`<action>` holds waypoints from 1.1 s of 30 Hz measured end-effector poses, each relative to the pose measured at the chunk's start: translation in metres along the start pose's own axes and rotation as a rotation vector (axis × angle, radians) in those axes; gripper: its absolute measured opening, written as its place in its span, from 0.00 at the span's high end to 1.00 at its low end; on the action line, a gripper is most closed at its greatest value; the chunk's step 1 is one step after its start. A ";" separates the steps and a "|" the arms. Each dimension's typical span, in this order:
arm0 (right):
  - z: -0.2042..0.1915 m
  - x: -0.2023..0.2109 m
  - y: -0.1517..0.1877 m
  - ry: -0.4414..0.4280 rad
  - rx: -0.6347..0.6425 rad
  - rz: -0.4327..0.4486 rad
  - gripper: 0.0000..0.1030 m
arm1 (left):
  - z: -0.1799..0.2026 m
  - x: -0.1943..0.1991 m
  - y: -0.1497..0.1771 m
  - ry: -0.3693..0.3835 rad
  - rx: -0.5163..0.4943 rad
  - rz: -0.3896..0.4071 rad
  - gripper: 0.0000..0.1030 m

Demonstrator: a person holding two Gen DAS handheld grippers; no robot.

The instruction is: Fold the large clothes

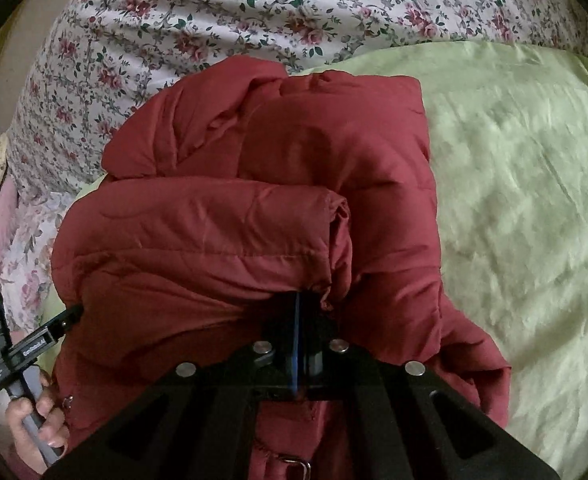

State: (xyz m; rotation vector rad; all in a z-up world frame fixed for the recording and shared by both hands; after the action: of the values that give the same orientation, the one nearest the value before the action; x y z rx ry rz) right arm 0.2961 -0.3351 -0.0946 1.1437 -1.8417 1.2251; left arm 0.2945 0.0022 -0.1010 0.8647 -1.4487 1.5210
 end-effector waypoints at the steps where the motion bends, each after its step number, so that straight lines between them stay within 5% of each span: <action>1: 0.000 -0.001 0.000 -0.002 -0.001 0.000 1.00 | 0.000 -0.001 0.001 -0.003 -0.001 0.003 0.25; 12: 0.003 0.002 0.003 -0.046 -0.017 0.013 1.00 | -0.005 0.031 0.016 0.004 0.039 0.007 0.26; 19: -0.008 0.019 0.009 -0.038 -0.009 0.037 0.94 | -0.011 0.076 0.047 -0.067 0.015 0.051 0.26; 26: -0.014 0.049 0.037 -0.033 0.010 0.043 0.70 | -0.037 0.086 0.089 -0.059 0.051 0.012 0.26; 30: -0.019 0.075 0.050 0.000 0.051 0.083 0.66 | -0.049 0.092 0.111 -0.073 0.052 -0.004 0.26; 33: -0.024 0.094 0.063 -0.027 0.056 0.105 0.51 | -0.060 0.097 0.124 -0.055 0.063 -0.015 0.26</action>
State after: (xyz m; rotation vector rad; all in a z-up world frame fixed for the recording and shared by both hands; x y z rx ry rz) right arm 0.2005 -0.3304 -0.0295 1.1111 -1.9191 1.3338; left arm 0.1457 0.0758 -0.0696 0.9599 -1.4367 1.5494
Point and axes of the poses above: each gripper's, at about its wrist camera, not at the fingertips, and x roughly against the way its jaws point, z to its right, y to its underside, the point moved 6 cm from there along -x, roughly the way its jaws point, and after that the axes turned 11 degrees about -z, right-handed, at the moved point
